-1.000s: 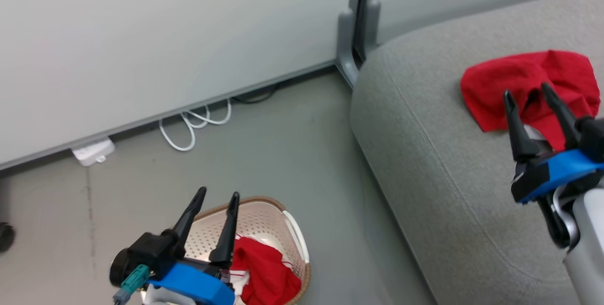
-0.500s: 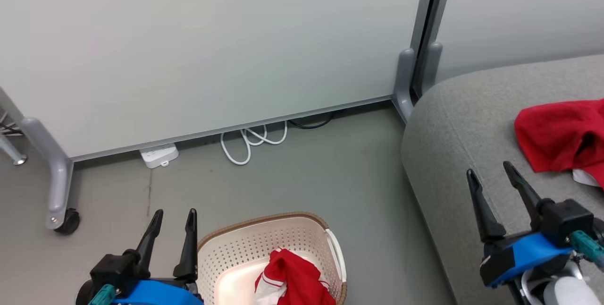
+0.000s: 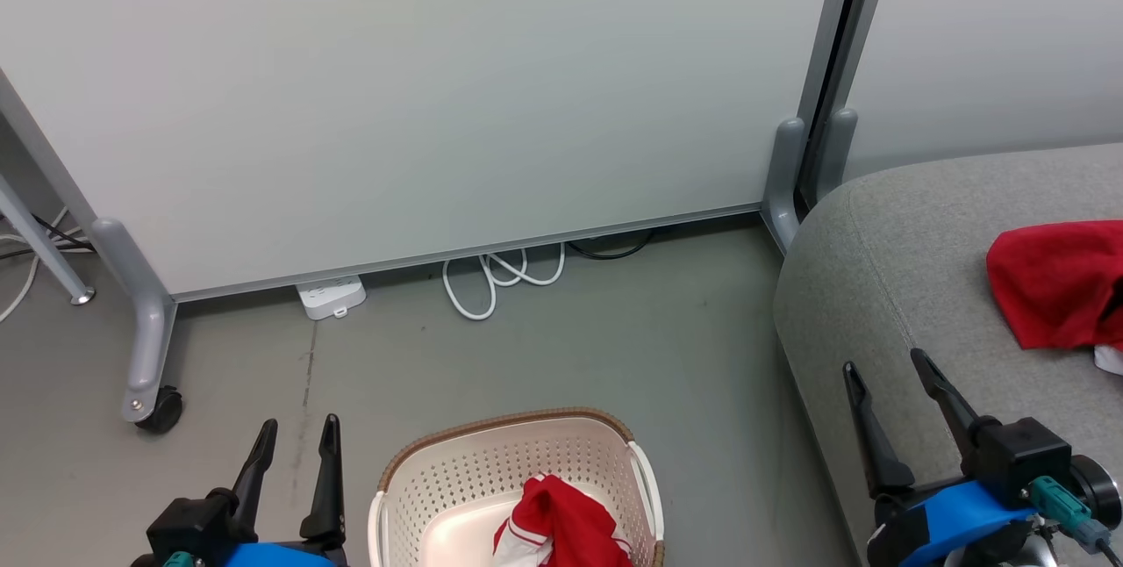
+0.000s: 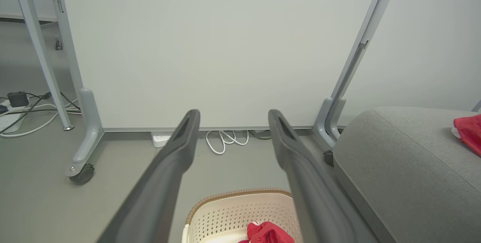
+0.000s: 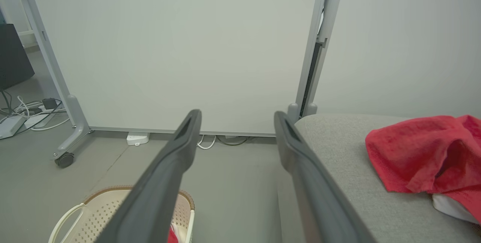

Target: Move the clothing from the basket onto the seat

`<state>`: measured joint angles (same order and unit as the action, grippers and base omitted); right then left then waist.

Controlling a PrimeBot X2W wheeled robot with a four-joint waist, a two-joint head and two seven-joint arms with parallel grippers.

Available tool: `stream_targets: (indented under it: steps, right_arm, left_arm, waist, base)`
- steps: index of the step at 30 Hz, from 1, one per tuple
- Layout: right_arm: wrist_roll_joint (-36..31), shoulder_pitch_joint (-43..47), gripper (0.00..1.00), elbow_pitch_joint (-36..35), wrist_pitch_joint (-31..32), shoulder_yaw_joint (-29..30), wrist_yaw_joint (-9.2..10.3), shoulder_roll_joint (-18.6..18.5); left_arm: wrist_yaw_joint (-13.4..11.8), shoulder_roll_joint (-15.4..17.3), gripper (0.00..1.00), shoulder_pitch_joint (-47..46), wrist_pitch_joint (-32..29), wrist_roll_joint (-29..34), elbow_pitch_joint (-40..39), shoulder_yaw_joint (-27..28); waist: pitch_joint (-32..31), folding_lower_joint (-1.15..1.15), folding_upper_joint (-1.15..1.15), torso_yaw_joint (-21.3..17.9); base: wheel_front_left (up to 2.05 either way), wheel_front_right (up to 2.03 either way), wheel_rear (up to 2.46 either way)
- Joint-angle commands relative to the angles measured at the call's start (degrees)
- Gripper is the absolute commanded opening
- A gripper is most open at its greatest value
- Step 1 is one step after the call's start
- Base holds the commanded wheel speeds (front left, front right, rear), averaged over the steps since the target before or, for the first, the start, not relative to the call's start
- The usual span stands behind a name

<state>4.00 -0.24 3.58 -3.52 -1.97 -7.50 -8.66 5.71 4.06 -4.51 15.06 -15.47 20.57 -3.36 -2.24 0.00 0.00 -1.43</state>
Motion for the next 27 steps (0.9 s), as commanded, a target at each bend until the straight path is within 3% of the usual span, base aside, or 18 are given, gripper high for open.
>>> stream_targets:
  steps: [1, 18, 27]
  right_arm:
    - [-0.44, 0.95, 1.0, -0.26, 0.12, 0.01, 0.03, 0.31]
    - [-0.24, 2.19, 1.0, -1.13, 0.92, 0.79, 0.02, 0.8]
    - [0.08, -2.86, 1.0, -3.76, 0.65, -0.54, 0.02, 0.75]
  left_arm:
    - [0.27, 0.02, 1.0, 0.88, 0.18, 0.35, 0.21, 0.48]
    - [1.07, -0.62, 1.0, 1.07, 0.18, 1.91, 0.63, 1.39]
    - [1.42, -0.89, 1.0, -3.57, 0.18, 1.85, 1.45, -0.49]
  waist:
    - [-0.09, 0.0, 0.0, 0.12]
    - [0.53, 0.0, 0.0, -0.15]
    - [10.47, 0.0, 0.0, -2.02]
  base:
    - [0.0, 0.0, 0.0]
    - [0.0, 0.0, 0.0]
    - [0.0, 0.0, 0.0]
